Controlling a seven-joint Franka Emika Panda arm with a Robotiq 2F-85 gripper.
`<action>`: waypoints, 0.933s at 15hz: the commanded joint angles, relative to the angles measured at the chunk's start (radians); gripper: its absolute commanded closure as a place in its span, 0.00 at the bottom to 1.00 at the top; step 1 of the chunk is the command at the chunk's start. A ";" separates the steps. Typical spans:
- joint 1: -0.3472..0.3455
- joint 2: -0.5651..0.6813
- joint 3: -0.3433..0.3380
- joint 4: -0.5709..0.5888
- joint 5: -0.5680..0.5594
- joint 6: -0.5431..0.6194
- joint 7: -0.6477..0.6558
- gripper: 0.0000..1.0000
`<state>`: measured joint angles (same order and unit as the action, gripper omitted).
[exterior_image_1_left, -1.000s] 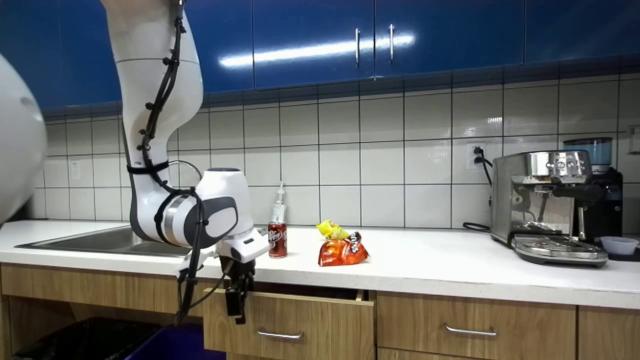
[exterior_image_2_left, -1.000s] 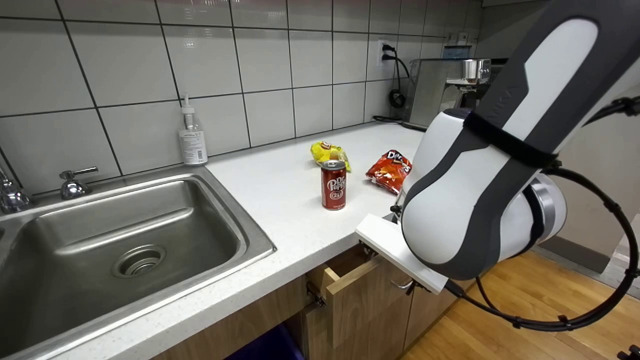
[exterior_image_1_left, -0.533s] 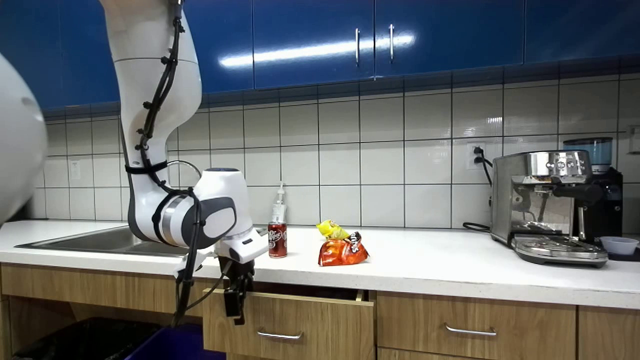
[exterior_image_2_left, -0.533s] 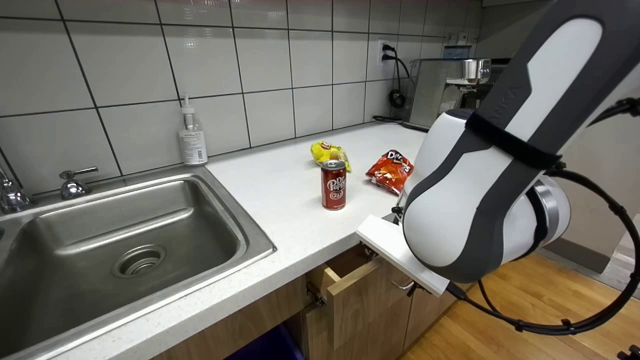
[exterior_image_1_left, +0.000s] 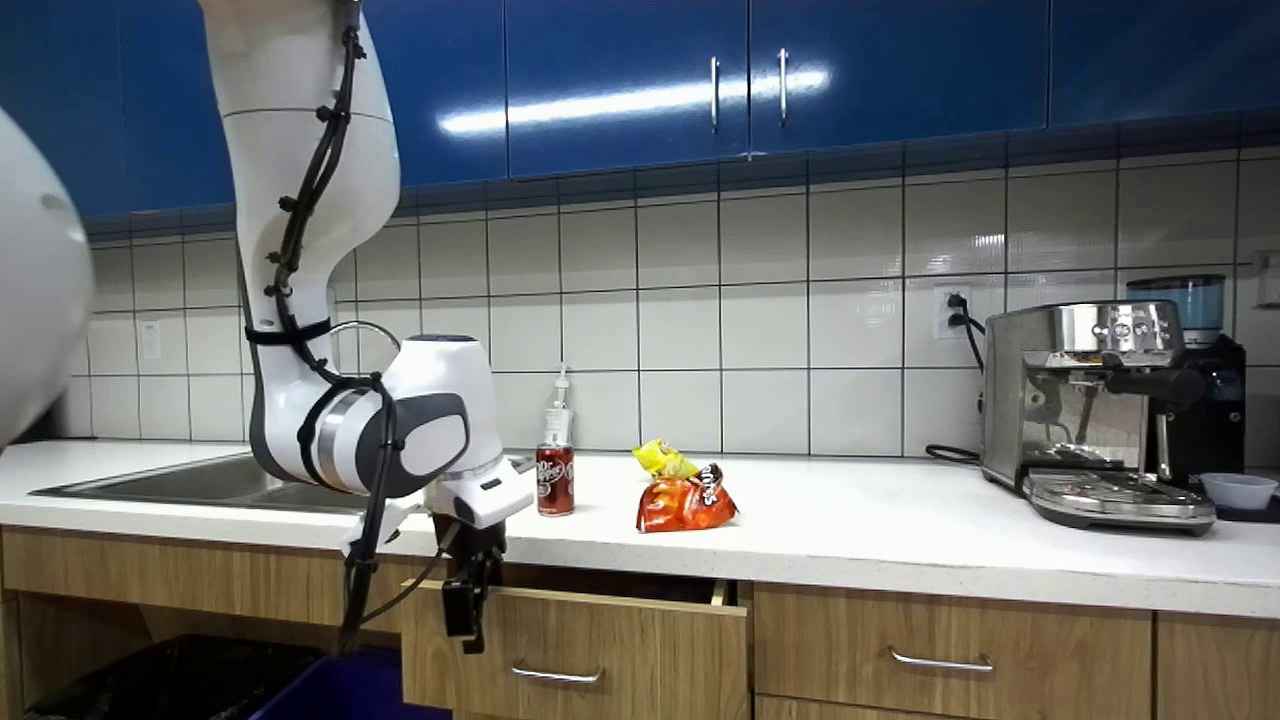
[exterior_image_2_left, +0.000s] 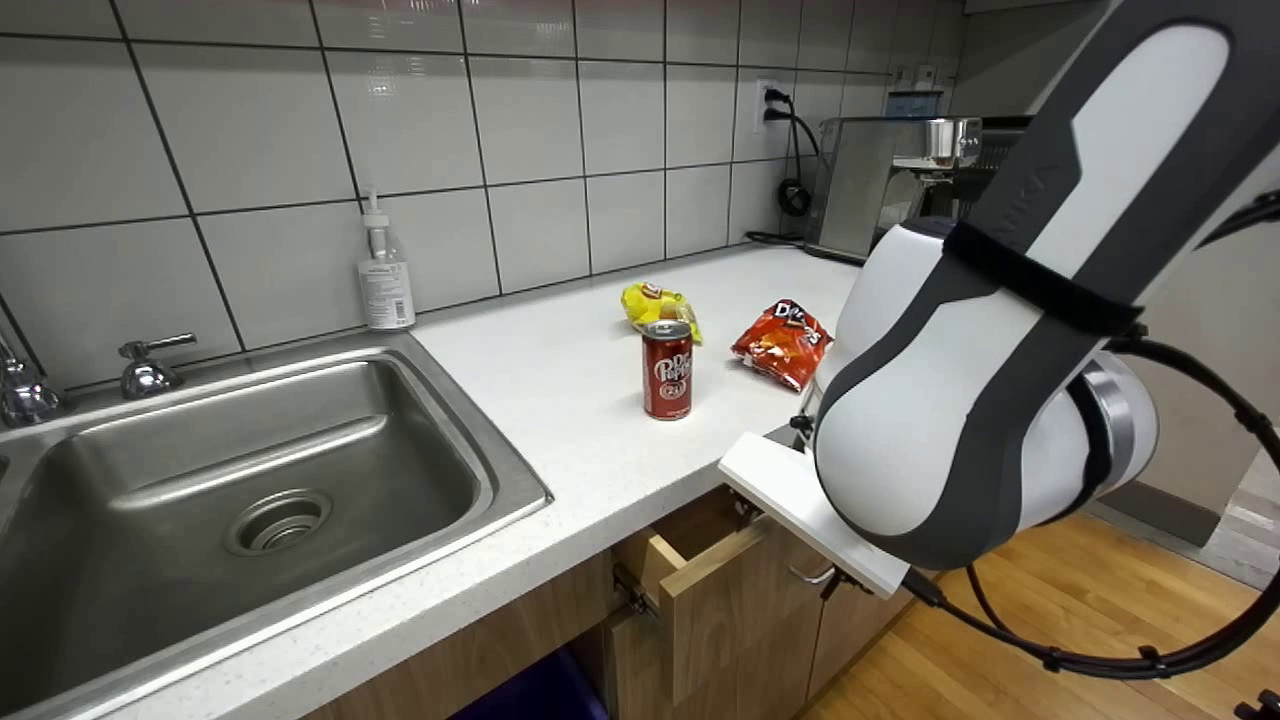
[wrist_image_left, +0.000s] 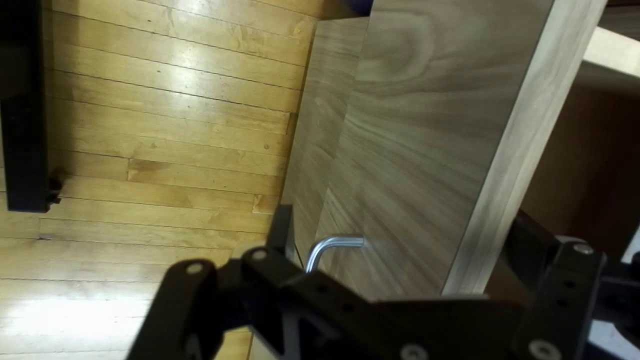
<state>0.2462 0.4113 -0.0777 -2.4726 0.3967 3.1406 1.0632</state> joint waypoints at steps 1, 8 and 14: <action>0.002 -0.043 0.012 -0.043 0.014 -0.028 0.017 0.00; 0.001 -0.049 0.017 -0.054 0.014 -0.028 0.016 0.00; 0.008 -0.052 0.031 -0.070 0.038 -0.009 0.059 0.00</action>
<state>0.2471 0.3939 -0.0706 -2.4990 0.4071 3.1414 1.0855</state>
